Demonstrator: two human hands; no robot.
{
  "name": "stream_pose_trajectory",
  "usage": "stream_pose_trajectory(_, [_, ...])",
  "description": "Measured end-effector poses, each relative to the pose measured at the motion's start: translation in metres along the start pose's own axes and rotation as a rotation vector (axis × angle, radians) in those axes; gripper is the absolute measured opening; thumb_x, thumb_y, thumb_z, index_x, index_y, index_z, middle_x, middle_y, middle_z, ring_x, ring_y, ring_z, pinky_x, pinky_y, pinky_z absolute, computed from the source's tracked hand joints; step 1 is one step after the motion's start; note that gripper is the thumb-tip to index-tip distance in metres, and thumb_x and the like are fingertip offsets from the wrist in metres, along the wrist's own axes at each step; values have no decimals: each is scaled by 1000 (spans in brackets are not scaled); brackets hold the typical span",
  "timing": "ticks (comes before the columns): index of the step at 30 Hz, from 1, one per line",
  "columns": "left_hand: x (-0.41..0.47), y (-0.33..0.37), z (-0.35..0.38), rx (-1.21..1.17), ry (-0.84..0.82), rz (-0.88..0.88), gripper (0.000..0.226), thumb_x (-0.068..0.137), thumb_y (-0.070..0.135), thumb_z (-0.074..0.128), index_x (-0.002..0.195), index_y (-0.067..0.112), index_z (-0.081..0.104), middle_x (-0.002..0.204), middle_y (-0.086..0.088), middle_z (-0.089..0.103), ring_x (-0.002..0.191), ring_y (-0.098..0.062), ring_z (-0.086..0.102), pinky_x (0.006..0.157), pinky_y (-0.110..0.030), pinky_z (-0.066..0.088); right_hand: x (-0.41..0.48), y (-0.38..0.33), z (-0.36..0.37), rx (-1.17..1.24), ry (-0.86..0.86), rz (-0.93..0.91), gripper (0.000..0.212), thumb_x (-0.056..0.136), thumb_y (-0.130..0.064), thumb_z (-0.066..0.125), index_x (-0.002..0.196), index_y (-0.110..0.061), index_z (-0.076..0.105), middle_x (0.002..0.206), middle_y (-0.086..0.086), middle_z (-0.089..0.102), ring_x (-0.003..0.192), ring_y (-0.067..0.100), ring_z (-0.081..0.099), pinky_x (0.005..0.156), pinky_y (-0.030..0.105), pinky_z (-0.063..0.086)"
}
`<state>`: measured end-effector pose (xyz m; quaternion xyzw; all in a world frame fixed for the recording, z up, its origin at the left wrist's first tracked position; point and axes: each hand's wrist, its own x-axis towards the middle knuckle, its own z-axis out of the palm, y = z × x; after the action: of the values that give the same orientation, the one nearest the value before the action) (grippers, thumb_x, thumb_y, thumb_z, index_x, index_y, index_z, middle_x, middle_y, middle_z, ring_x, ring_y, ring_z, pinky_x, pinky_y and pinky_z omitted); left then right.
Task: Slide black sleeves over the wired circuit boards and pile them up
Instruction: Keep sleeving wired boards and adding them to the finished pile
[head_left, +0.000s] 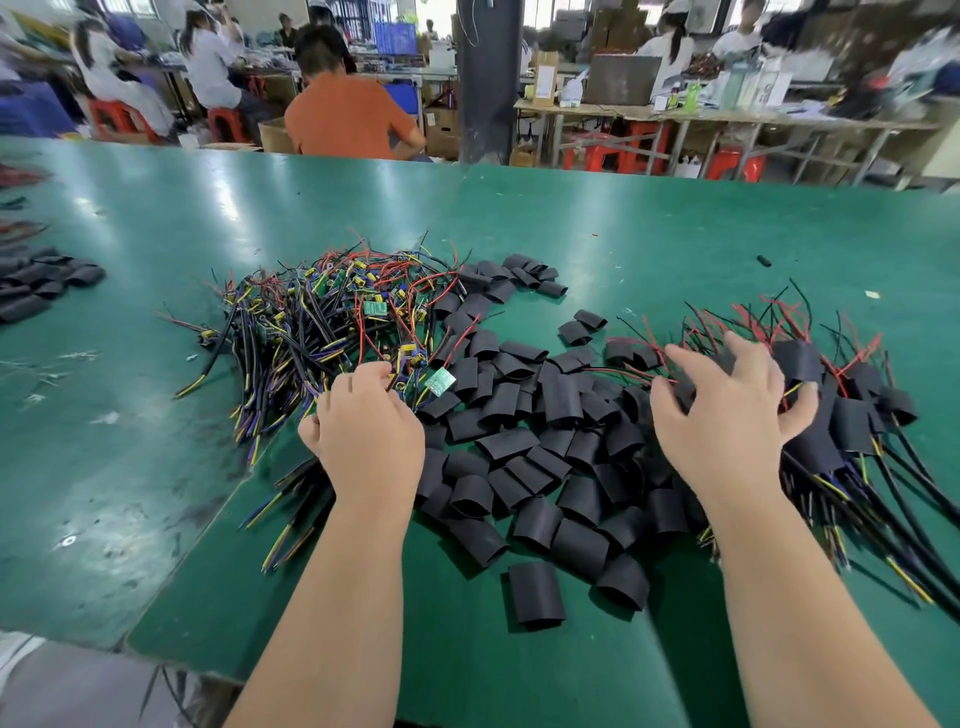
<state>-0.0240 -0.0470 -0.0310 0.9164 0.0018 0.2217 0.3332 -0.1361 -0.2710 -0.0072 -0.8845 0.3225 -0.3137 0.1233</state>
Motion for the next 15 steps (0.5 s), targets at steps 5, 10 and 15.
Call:
stream_pose_trajectory(5, [-4,10,-6,-321,57,237,37,88,-8,49,118,11,60,115,-9,53,94,-26,57,87,-42,44,-9,-22,-2,544,-119,-38,20,88,-6,57,91,-21,71,81,-5,71,68,6,62,63,14,44])
stream_pose_trajectory(10, [-13,21,-8,-507,-29,594,39,85,-7,40,111,9,63,103,-1,47,77,-12,52,74,-22,46,-24,-48,8,1399,-835,364,24,83,-4,67,107,-10,67,95,9,74,60,15,63,49,19,42])
stream_pose_trajectory(15, [-18,26,-5,-465,-174,659,36,86,-2,39,110,7,64,101,-8,52,79,-21,52,71,-40,46,-20,-50,11,1763,-671,486,27,76,-14,62,102,-12,69,76,3,66,60,11,63,53,16,48])
